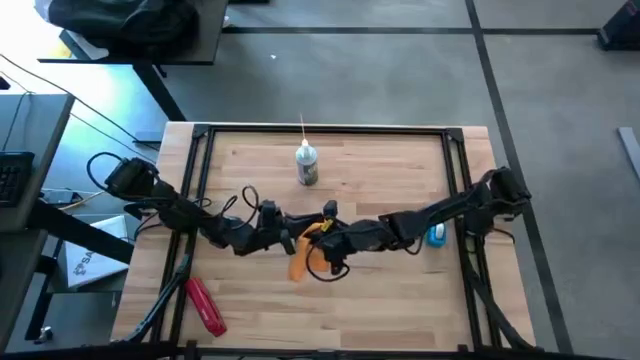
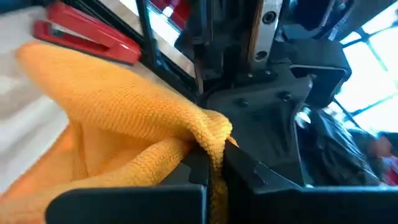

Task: Apply microfiber cloth
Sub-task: Wipe the front of the cellphone with a microfiber cloth

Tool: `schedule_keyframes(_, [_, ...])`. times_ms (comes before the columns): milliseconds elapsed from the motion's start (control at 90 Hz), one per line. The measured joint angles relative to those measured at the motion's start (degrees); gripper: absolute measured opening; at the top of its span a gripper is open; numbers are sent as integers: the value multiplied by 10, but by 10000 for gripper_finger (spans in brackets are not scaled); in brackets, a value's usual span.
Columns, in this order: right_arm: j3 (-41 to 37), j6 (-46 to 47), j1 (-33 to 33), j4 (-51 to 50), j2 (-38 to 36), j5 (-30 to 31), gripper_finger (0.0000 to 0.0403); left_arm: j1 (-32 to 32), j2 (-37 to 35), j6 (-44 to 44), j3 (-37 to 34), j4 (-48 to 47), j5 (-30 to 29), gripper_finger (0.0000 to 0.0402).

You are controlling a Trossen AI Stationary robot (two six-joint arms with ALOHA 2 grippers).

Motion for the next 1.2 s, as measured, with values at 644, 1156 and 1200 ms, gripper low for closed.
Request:
schedule_keyframes(644, [1, 72, 55, -74, 12, 30, 0, 33, -9, 26, 3, 56, 0, 17])
schedule_keyframes(1156, [-1, -32, 10, 23, 0, 104, 0, 20, -1, -5, 2, 34, -4, 17])
schedule_keyframes(1200, [-1, -20, 7, 21, 3, 78, 0, 20, -1, -5, 2, 34, -5, 17])
